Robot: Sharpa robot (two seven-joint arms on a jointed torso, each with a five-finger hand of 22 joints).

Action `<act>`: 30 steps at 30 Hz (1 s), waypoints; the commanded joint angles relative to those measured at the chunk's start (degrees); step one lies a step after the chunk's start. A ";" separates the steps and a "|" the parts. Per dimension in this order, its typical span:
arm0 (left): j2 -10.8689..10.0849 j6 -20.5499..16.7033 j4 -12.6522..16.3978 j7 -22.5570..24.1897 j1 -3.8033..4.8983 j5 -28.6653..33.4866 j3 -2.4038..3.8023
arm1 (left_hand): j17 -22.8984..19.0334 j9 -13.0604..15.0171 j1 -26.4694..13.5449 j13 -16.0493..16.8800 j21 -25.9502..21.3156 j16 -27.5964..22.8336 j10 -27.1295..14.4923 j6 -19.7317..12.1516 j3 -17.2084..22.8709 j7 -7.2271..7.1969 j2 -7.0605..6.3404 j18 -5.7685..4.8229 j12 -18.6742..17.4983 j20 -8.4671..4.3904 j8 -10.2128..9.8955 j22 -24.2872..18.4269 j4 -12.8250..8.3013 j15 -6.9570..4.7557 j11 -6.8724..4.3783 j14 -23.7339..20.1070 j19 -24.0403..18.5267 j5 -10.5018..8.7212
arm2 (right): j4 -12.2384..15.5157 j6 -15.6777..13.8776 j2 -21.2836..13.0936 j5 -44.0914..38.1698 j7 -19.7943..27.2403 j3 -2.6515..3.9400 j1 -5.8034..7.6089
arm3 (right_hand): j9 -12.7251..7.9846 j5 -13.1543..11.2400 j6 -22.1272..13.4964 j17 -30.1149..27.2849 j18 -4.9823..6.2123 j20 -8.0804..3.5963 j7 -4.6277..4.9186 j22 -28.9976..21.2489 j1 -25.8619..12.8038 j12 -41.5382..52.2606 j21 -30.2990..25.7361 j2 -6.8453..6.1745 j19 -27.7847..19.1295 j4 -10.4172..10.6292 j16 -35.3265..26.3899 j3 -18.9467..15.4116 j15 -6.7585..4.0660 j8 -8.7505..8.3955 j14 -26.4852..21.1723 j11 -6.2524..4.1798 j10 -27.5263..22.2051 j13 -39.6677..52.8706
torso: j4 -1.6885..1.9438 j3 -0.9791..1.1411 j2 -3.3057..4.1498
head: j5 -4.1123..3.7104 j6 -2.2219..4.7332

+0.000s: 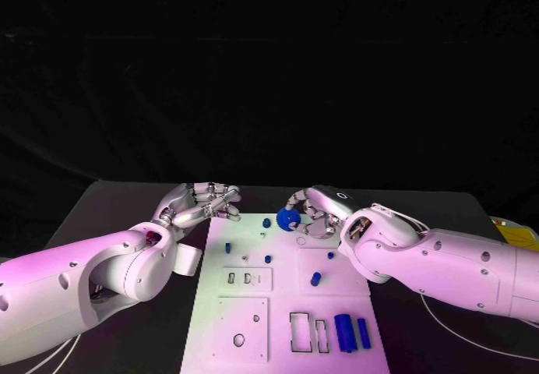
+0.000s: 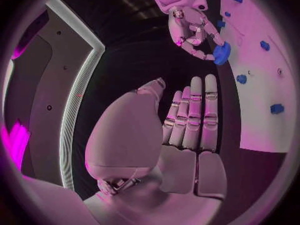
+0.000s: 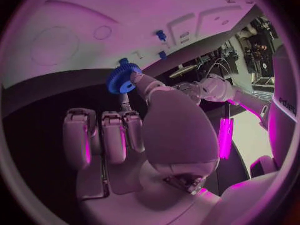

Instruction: Assemble the parts on the task board

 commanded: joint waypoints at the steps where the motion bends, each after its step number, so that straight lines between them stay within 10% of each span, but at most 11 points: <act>1: 0.16 1.01 0.06 0.40 0.06 0.24 0.05 | 0.05 0.05 0.23 0.09 0.20 0.40 0.21 -0.05 0.22 -0.08 0.08 1.02 -0.23 -0.04 -0.25 0.06 -0.01 -0.10 0.01 -0.39 -0.45 -0.32 | 0.16 0.79 1.14 -2.46 -1.50 -0.08 0.04 | 1.82 -0.31 2.68 11.29 -1.10 -0.26 -1.83 7.43 -0.93 0.18 0.13 -0.07 1.08 0.35 0.28 0.73 -0.14 1.03 5.24 -0.32 2.62 10.49 | 0.11 -0.05 0.06 | 0.13 0.01; 30: 0.30 0.92 0.18 0.18 0.08 0.24 0.05 | 0.25 0.07 0.24 0.09 0.35 0.45 0.21 -0.10 0.31 -0.06 0.06 1.01 -0.36 -0.03 -0.31 0.14 -0.02 -0.09 0.02 -0.51 -0.59 -0.33 | -6.15 4.66 10.60 -6.66 -4.30 -1.22 -1.69 | 1.72 -0.60 1.81 11.06 -1.02 -0.04 -1.40 7.14 -2.06 -0.19 -0.16 -0.61 0.83 0.59 0.23 1.21 0.16 0.06 5.18 0.06 2.29 10.11 | -0.04 0.07 0.12 | 0.69 -0.74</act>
